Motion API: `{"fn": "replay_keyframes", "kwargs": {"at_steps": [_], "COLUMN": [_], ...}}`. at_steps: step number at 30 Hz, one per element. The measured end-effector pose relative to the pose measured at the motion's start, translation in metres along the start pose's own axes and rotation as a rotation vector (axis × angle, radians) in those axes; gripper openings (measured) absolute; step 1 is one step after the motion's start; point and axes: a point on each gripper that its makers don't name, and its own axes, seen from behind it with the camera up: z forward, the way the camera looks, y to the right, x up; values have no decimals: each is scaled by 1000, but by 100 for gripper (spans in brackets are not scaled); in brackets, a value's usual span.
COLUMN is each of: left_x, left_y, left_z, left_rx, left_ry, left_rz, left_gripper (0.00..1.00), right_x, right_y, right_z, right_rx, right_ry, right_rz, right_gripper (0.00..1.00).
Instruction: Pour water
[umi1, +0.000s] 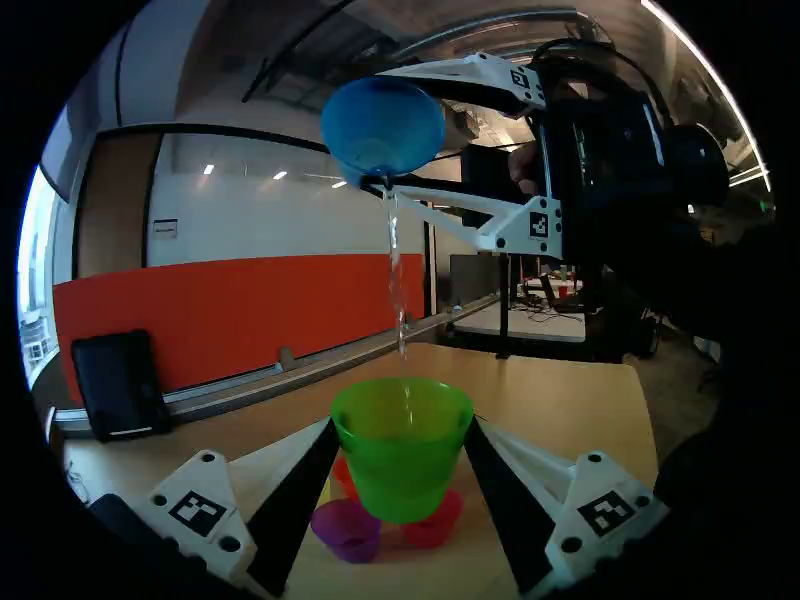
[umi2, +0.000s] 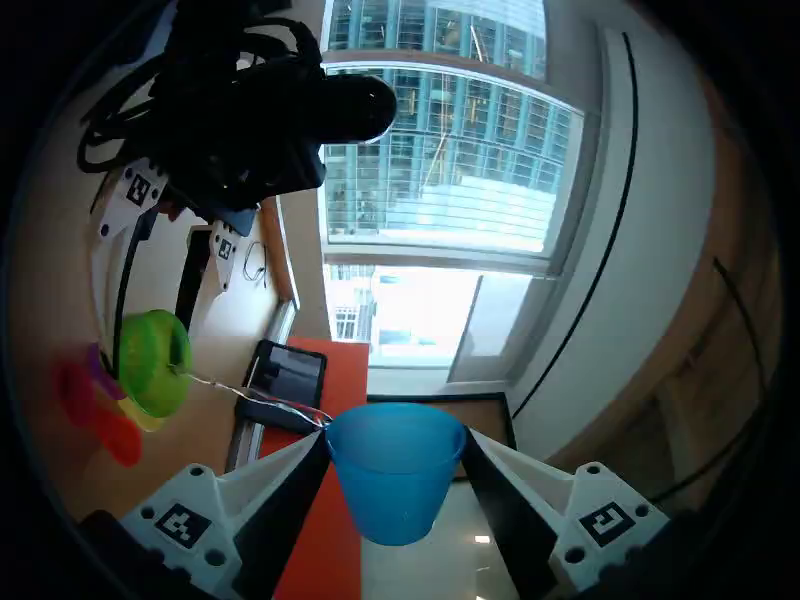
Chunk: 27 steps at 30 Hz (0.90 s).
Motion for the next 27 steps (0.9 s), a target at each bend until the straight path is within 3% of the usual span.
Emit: {"fn": "replay_keyframes", "kwargs": {"at_steps": [10,18,24,27], "left_x": [1,2,3,4], "left_y": [1,3,3,3], "left_z": [2,3,3,3], "left_rx": [-3,-4,-3,-4], "left_ry": [1,2,4,4], "left_rz": [-3,-3,2,5], "left_gripper": [86,86,86,86], "right_x": [5,9,6,2], "right_y": [1,0,-3,-7], "right_z": [1,1,0,-1], "right_rx": [-3,-6,-7,-5], "right_ry": [4,8,9,5], "right_rz": [-93,-113,-22,74], "right_gripper": [93,93,93,93]}}
